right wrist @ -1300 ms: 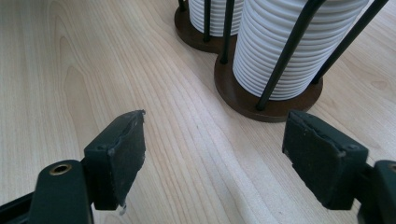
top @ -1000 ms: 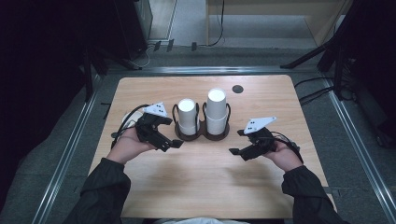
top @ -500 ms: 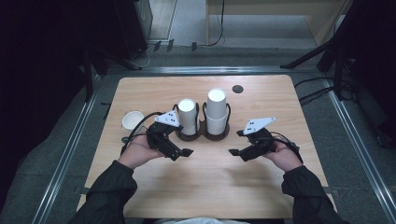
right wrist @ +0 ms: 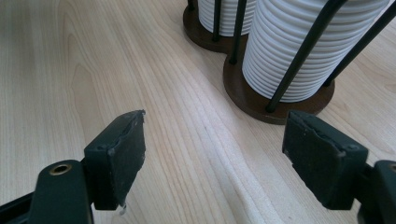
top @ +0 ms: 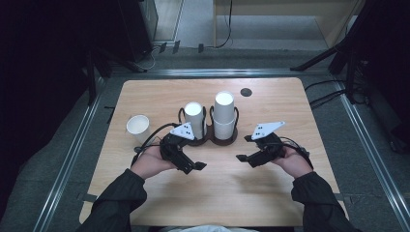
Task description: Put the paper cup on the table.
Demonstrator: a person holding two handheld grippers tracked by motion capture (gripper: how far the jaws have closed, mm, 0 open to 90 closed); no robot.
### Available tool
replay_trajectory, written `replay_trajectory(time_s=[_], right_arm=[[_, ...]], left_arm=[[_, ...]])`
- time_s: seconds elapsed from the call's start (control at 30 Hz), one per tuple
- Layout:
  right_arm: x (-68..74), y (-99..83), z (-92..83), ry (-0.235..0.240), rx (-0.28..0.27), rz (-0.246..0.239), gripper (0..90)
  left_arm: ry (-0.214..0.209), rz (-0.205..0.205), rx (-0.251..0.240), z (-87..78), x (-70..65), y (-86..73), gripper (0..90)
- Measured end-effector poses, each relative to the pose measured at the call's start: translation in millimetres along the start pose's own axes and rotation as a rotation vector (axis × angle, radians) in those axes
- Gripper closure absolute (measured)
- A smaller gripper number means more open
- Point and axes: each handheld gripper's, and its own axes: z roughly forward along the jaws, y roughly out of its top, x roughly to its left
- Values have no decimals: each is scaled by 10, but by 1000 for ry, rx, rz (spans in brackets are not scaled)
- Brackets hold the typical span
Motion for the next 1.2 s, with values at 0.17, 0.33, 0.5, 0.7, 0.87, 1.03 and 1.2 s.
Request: replay_trajectory(time_s=[0.17,0.33,0.5,0.7,0.87,1.03,1.2], right_arm=[[11,3,14,4,3,-8,215],[20,5,25,7,8,-8,215],[30,7,43,12,14,-11,215],[47,22,54,24,1,2,215],[52,23,63,28,4,-8,215],[53,23,59,29,4,-7,215],[56,24,62,29,4,-9,215]], left_arm=[[0,16,13,87,-31,-7,0],[-3,16,22,139,-53,-2,0],[-2,-6,-14,150,-51,0,0],[-16,-30,-28,169,-22,-7,0],[-15,-28,-18,196,-27,-24,0],[-12,-28,-3,207,-20,-30,0],[-21,-27,9,221,-23,-36,0]])
